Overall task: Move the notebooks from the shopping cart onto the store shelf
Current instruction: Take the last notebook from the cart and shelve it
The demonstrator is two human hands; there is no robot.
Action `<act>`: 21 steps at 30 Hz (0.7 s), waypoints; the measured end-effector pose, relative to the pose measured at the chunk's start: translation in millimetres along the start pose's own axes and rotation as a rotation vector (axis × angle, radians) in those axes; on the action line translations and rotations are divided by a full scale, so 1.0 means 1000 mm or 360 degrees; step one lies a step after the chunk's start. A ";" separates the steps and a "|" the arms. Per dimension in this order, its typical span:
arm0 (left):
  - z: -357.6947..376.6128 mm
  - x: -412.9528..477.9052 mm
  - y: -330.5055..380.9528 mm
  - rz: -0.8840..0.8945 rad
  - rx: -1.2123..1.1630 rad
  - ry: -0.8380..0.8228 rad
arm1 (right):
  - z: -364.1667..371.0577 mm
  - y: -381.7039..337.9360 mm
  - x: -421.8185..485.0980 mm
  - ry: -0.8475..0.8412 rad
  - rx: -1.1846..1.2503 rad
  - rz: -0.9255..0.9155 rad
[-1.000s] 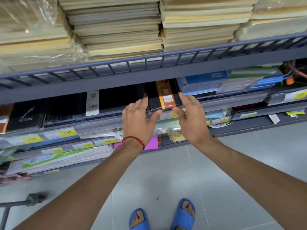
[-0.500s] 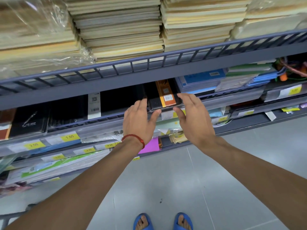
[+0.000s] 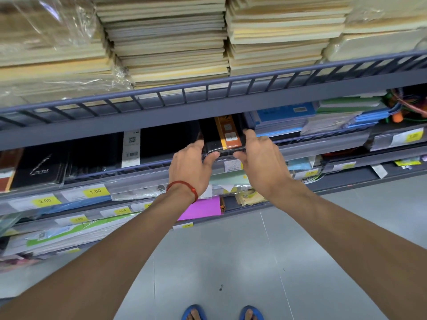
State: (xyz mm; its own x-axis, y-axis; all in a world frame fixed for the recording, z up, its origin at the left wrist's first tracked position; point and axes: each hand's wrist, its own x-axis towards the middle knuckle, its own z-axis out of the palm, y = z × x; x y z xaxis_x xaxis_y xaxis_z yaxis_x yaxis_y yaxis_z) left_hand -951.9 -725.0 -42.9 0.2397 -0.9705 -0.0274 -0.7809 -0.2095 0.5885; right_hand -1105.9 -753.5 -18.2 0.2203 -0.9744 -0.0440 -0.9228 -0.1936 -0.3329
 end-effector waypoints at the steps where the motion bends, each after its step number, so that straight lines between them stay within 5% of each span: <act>1: 0.000 0.000 0.000 0.0000 0.0000 -0.0003 | 0.000 0.000 0.002 -0.0010 -0.0014 0.0022; 8: 0.002 0.005 0.001 -0.0022 0.0033 -0.0022 | -0.005 0.012 0.019 -0.0066 0.0285 0.0169; 21: 0.009 0.009 0.000 -0.0052 -0.0055 0.0103 | -0.001 0.020 0.017 0.0032 0.0022 0.0039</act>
State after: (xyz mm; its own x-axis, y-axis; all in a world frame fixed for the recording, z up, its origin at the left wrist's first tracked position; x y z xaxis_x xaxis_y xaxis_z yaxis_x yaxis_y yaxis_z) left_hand -955.5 -734.7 -50.4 0.3023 -0.9532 0.0045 -0.7518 -0.2355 0.6159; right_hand -1120.7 -773.8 -24.1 0.1909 -0.9811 -0.0332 -0.9234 -0.1680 -0.3451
